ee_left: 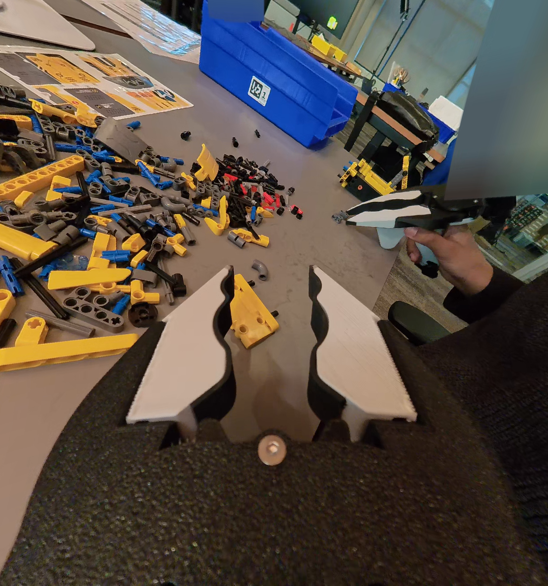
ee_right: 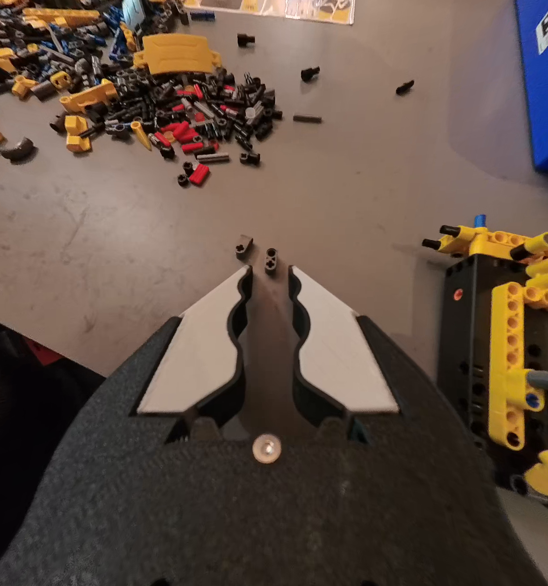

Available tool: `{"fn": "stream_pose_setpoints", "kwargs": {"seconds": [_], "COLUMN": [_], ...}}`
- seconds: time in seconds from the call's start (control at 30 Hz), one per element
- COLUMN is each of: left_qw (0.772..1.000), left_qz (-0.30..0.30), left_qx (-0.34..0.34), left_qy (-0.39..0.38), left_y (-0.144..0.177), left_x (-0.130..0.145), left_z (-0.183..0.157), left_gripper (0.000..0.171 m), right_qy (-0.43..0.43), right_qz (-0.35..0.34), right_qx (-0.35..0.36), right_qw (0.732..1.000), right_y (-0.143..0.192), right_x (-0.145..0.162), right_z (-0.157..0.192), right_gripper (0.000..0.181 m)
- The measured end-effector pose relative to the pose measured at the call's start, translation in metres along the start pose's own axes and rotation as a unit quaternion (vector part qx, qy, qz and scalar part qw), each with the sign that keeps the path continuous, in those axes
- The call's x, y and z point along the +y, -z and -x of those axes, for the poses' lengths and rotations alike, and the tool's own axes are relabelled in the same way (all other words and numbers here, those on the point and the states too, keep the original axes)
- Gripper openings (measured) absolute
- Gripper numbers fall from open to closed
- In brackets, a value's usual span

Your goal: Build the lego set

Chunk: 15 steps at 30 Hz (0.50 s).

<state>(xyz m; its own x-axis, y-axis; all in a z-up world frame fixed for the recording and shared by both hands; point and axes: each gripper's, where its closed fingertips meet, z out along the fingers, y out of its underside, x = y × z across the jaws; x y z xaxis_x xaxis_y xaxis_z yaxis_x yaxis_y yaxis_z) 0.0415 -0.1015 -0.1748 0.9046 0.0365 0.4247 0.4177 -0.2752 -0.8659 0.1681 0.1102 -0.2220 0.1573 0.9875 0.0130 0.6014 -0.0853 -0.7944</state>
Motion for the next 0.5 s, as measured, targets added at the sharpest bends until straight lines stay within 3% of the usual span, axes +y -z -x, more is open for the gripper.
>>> {"fn": "stream_pose_setpoints", "kwargs": {"seconds": [0.5], "left_qw": [1.000], "left_qz": [-0.015], "left_qx": [0.006], "left_qy": [-0.012], "left_y": [0.0029], "left_x": [-0.0030], "left_z": [-0.0037], "left_gripper": [0.046], "right_qy": [0.018], "right_qz": [0.028], "right_qx": [0.007], "right_qw": [0.999], "right_y": [-0.0014], "right_x": [0.0004], "right_z": [-0.0020], "right_gripper": [0.015]}}
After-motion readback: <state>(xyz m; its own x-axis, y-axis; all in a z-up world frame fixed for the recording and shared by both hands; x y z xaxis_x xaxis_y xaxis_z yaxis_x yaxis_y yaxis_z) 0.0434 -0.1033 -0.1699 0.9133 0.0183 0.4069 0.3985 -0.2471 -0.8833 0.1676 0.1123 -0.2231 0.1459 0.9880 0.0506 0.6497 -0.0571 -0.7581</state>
